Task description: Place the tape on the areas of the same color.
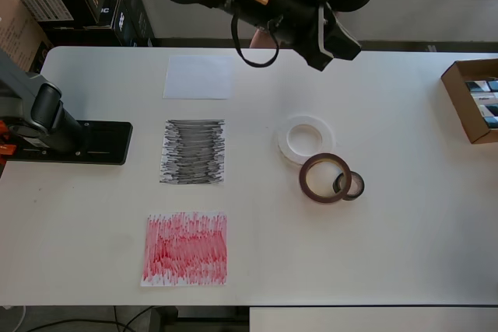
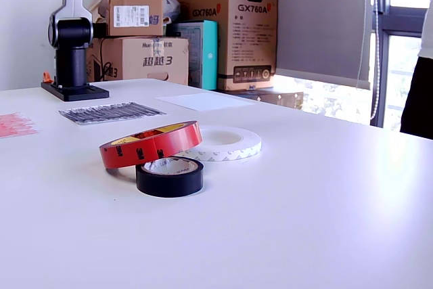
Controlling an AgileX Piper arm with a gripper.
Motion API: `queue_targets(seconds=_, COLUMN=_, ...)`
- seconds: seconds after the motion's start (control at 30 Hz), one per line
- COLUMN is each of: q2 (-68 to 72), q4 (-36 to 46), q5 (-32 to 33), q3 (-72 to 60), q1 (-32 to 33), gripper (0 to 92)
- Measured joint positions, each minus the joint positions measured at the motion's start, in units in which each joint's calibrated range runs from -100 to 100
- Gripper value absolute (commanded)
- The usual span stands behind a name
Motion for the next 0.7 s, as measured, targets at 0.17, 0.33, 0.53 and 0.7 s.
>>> queue_targets(seconds=0.17, q2=4.65, q4=12.94, q5=7.03, q3=-7.76, q1=0.51, gripper=0.2)
queue_targets(seconds=0.33, q2=7.76, q4=25.11, q5=13.55, q3=-13.02, q1=-0.39, gripper=0.2)
queue_targets(seconds=0.53, q2=10.74, q4=37.65, q5=20.95, q3=-14.54, q1=-1.21, gripper=0.2)
queue_targets(seconds=0.7, q2=13.52, q4=43.65, q5=25.71, q3=-14.54, q1=-2.55, gripper=0.2)
